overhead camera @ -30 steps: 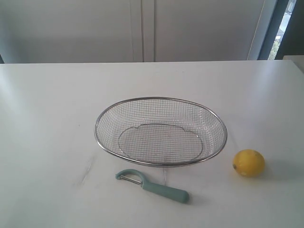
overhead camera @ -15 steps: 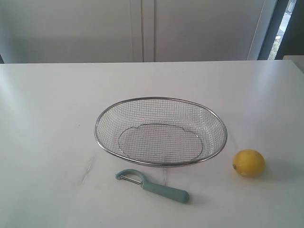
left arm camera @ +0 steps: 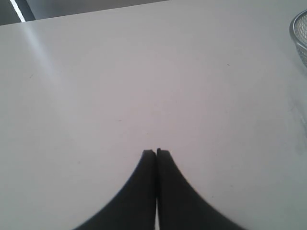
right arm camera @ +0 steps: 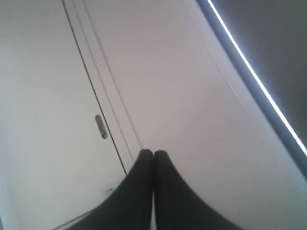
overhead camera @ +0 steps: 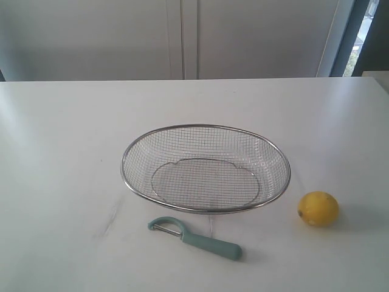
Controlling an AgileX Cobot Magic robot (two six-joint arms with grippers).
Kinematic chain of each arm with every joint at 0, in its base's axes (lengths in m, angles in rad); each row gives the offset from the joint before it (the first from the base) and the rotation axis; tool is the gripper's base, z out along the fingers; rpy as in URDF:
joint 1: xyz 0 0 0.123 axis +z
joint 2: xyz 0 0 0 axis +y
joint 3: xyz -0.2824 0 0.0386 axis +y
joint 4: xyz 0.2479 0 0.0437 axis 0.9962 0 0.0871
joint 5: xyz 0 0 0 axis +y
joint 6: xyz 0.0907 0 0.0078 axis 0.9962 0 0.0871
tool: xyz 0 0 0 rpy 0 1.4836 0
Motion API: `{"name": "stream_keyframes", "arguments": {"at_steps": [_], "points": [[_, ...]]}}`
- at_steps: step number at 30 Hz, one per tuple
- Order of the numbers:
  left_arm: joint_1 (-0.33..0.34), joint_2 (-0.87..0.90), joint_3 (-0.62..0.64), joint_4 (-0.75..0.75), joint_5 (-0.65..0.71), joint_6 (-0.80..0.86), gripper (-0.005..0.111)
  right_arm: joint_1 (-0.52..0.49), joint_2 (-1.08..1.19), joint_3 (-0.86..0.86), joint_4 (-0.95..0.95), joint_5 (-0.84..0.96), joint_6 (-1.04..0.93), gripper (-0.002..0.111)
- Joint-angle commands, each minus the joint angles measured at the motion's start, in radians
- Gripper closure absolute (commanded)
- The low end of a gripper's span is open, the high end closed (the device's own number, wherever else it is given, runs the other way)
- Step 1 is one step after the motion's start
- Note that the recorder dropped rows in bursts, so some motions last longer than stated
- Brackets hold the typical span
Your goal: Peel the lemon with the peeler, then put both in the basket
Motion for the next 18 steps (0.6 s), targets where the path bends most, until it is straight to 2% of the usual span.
{"name": "stream_keyframes", "arguments": {"at_steps": [1, 9, 13, 18], "points": [[-0.005, -0.005, 0.004, -0.008, -0.001, 0.002, 0.107, 0.001, -0.005, 0.002, 0.076, -0.005, 0.109, 0.108], [-0.005, -0.005, 0.004, -0.008, -0.001, 0.002, 0.107, 0.001, -0.005, 0.002, 0.063, 0.069, 0.087, 0.108], [-0.005, -0.005, 0.004, -0.008, -0.001, 0.002, 0.107, 0.001, -0.005, 0.002, 0.063, 0.084, -0.054, 0.108], [-0.005, -0.005, 0.004, -0.008, -0.001, 0.002, 0.107, 0.001, -0.005, -0.039, 0.063, 0.267, -0.237, 0.108]]}}
